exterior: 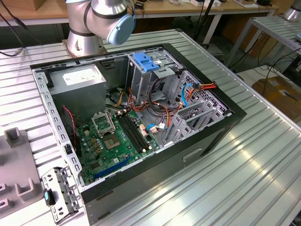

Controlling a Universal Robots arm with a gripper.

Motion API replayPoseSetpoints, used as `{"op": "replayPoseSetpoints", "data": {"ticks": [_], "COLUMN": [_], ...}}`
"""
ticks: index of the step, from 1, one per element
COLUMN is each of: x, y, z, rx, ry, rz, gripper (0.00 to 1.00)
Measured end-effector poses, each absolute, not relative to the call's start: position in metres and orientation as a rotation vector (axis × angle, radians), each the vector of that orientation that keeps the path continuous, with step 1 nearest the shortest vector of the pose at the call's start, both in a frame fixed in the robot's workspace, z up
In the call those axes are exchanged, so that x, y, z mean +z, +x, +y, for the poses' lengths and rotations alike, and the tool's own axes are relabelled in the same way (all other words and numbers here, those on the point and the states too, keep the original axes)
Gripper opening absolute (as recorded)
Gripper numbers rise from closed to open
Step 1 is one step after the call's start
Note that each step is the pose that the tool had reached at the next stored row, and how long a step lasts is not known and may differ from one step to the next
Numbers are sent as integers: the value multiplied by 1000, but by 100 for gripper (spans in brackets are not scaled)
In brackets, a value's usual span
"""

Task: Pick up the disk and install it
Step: 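Pick up the disk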

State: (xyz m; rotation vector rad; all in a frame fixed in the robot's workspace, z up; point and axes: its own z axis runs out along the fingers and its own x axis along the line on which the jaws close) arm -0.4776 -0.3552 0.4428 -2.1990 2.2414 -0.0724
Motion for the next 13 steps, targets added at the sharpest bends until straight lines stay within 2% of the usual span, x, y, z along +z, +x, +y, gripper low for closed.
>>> {"op": "replayPoseSetpoints", "data": {"ticks": [13], "x": [478], "y": [-478], "z": [-355], "rx": [-67], "ry": [-2202], "rz": [2244], "gripper": [36]}}
